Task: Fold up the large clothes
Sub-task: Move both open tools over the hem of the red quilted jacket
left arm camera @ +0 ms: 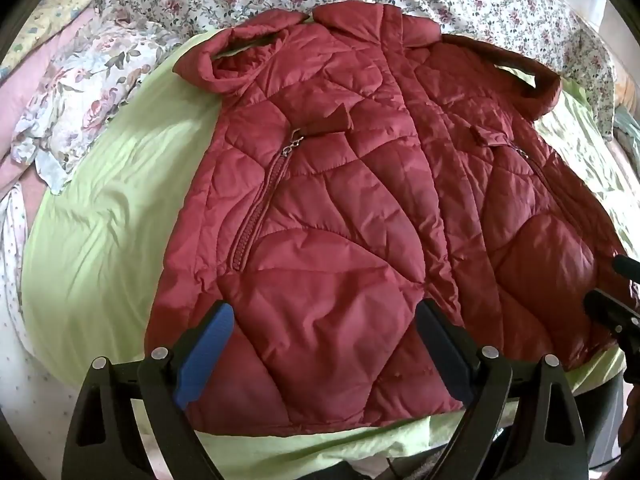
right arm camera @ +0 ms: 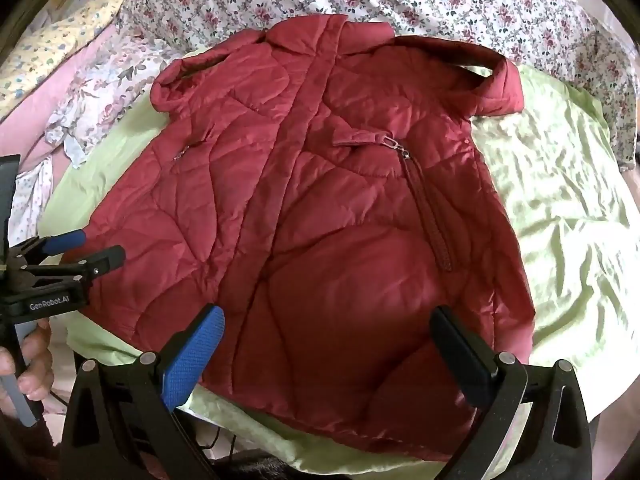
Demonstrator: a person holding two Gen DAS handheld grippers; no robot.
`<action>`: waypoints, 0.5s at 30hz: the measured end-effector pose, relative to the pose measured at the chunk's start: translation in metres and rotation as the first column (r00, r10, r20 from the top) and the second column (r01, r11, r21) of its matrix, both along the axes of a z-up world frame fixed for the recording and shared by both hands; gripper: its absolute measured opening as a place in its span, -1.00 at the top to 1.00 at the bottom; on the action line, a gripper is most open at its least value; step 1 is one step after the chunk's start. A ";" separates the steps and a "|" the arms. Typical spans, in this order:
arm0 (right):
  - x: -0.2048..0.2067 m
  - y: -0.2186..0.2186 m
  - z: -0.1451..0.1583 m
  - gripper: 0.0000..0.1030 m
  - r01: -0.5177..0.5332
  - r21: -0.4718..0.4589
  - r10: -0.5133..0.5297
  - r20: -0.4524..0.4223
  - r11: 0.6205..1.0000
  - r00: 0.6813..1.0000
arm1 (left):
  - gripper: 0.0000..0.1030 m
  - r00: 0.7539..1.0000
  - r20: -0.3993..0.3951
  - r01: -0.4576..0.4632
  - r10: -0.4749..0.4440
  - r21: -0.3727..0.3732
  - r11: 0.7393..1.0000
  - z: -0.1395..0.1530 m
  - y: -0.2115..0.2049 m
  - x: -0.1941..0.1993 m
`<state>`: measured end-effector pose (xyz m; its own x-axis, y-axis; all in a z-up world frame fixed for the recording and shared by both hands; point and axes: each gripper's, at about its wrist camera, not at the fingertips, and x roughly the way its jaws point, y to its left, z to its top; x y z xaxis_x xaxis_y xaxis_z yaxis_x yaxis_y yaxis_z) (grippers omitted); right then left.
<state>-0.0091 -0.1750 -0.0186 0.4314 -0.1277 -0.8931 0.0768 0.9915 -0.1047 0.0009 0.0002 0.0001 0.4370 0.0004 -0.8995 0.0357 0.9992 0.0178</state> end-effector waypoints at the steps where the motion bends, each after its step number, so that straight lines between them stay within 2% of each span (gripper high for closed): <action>1: 0.000 0.000 0.000 -1.00 0.000 0.000 0.000 0.001 1.000 1.000 | -0.80 1.000 0.002 0.000 0.000 0.001 1.000 0.000 0.000 0.000; 15: 0.002 0.004 0.003 -1.00 -0.003 0.003 0.003 0.001 1.000 1.000 | -0.80 1.000 -0.003 -0.005 0.005 -0.003 1.000 0.001 0.004 0.002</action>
